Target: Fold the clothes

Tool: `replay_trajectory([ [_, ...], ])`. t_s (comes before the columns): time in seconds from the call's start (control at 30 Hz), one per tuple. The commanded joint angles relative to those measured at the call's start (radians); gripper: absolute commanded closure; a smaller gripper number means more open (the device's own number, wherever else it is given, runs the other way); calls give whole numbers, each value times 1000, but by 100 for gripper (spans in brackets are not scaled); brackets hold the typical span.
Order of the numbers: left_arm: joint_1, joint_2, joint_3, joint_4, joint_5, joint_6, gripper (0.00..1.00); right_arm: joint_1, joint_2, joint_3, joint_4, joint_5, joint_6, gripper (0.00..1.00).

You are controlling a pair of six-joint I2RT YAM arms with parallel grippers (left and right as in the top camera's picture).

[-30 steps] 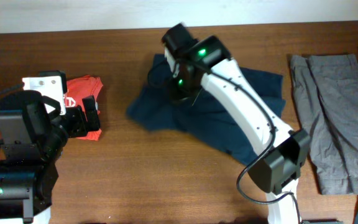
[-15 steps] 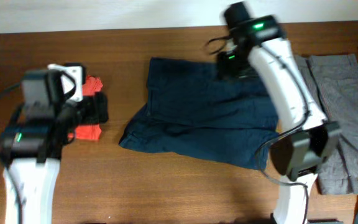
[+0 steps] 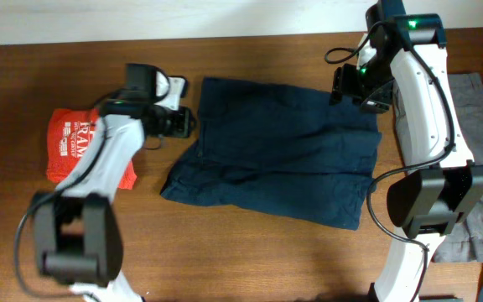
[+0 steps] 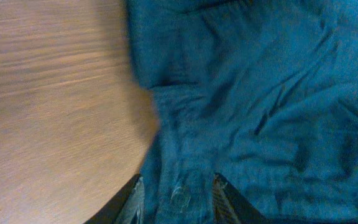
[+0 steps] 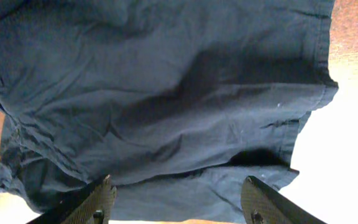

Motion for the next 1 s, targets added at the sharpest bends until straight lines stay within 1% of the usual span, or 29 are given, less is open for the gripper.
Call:
replay_trajectory([
  [0.0,-21,94,9,45,79,31,66,5,-8,-1,-10,-5,-20,30],
  [0.1,-24,158,9,79,78,31,65,5,-8,-1,-13,-5,-21,30],
  [0.23,-24,203,9,113,75,31,65,5,-8,-1,-14,-4,-21,29],
  [0.3,-24,214,9,137,75,31,67,5,-8,-1,-13,0,-21,29],
  [0.33,-24,217,9,151,75,31,77,5,-8,-1,-13,4,-21,29],
  [0.37,-24,219,9,163,75,31,100,5,-8,-1,-13,8,-20,29],
  [0.47,-19,216,13,196,42,26,100,5,-7,-1,-10,32,-20,29],
  [0.57,11,211,56,179,-71,-45,100,5,1,-1,-10,73,-19,29],
  [0.63,45,211,96,158,-102,-77,100,5,11,-4,-8,93,-8,30],
  [0.67,61,211,112,150,-100,-84,100,5,17,-6,-6,97,-8,36],
  [0.73,92,211,141,133,-97,-91,100,5,35,-15,6,97,-8,56],
  [0.8,111,211,154,124,-92,-91,100,5,52,-39,29,97,14,71],
  [0.83,116,211,156,124,-85,-90,100,5,57,-56,43,95,26,76],
  [0.87,117,211,156,123,-78,-90,100,5,65,-80,63,89,26,78],
  [0.93,118,211,156,113,-80,-90,100,6,80,-128,93,85,39,77],
  [0.97,118,211,156,108,-81,-90,100,6,86,-158,111,85,44,69],
])
